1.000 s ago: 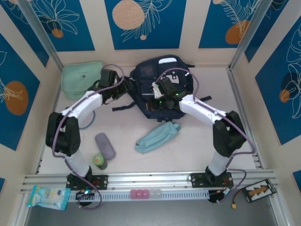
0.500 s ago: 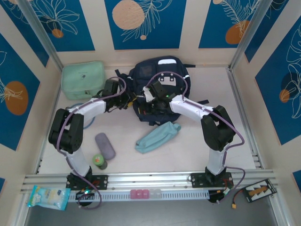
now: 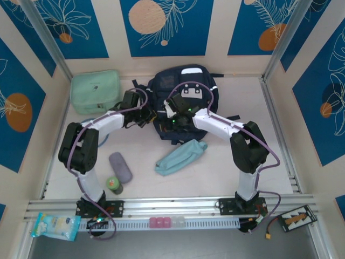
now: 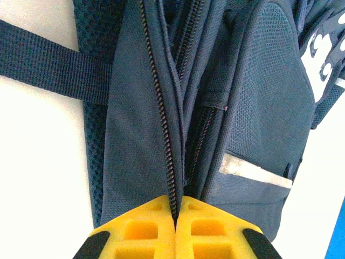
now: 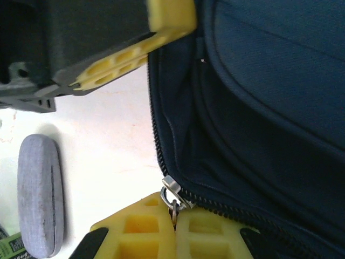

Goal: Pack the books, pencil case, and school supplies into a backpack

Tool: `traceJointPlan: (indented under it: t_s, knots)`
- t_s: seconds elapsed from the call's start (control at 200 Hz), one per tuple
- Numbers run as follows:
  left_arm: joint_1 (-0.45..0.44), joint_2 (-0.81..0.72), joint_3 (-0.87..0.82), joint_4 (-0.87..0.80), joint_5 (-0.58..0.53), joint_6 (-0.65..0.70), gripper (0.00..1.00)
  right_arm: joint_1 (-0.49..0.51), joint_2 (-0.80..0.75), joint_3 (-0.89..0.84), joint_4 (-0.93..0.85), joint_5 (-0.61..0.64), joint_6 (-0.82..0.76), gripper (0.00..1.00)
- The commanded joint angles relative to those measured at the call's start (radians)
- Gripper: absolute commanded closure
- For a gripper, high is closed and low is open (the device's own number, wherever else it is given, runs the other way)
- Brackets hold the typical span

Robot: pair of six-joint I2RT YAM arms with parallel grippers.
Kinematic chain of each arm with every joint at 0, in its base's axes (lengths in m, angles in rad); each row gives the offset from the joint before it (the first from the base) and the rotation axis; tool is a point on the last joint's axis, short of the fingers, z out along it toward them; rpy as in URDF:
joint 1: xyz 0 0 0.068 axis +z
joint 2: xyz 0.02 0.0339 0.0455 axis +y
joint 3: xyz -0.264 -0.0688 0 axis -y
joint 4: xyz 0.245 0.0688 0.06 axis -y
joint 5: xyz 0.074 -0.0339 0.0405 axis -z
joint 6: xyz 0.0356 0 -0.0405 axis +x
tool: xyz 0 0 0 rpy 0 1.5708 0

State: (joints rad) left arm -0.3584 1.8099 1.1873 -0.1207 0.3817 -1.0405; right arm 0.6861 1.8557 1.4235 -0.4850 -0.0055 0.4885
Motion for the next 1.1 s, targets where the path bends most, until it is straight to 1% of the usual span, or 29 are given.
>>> traceJointPlan:
  t_s: [0.0, 0.105, 0.225, 0.32, 0.41, 0.52, 0.645, 0.765, 0.83, 0.93, 1.02, 1.095]
  knots:
    - [0.003, -0.005, 0.061, -0.030, -0.078, 0.057, 1.00, -0.024, -0.074, 0.013, -0.166, 0.116, 0.050, 1.00]
    - [0.004, -0.009, 0.093, -0.053, -0.102, 0.084, 1.00, -0.052, -0.135, -0.017, -0.249, 0.164, 0.058, 1.00]
    - [0.007, -0.010, 0.112, -0.059, -0.112, 0.098, 1.00, -0.097, -0.187, -0.058, -0.314, 0.154, 0.065, 1.00]
    - [0.007, -0.010, 0.119, -0.056, -0.115, 0.102, 1.00, -0.131, -0.213, -0.078, -0.345, 0.123, 0.066, 1.00]
    - [0.007, -0.005, 0.117, -0.044, -0.107, 0.100, 1.00, -0.156, -0.229, -0.083, -0.355, 0.051, 0.062, 1.00]
    - [0.006, 0.002, 0.113, -0.043, -0.109, 0.105, 1.00, -0.168, -0.221, -0.060, -0.403, 0.037, 0.055, 1.00]
    - [0.009, 0.002, 0.113, -0.045, -0.116, 0.113, 1.00, -0.176, -0.200, -0.052, -0.452, 0.108, 0.036, 1.00]
    - [0.015, -0.002, 0.113, -0.050, -0.125, 0.123, 1.00, -0.190, -0.193, -0.076, -0.471, 0.249, 0.023, 1.00]
    - [0.016, -0.004, 0.110, -0.054, -0.131, 0.126, 1.00, -0.213, -0.198, -0.102, -0.461, 0.298, 0.020, 1.00]
    - [0.019, -0.004, 0.110, -0.062, -0.136, 0.135, 1.00, -0.267, -0.216, -0.151, -0.421, 0.340, 0.022, 1.00]
    - [0.021, -0.001, 0.109, -0.066, -0.141, 0.141, 1.00, -0.324, -0.227, -0.179, -0.387, 0.334, 0.028, 1.00]
    - [0.020, 0.003, 0.109, -0.066, -0.143, 0.142, 1.00, -0.351, -0.232, -0.183, -0.368, 0.322, 0.034, 1.00]
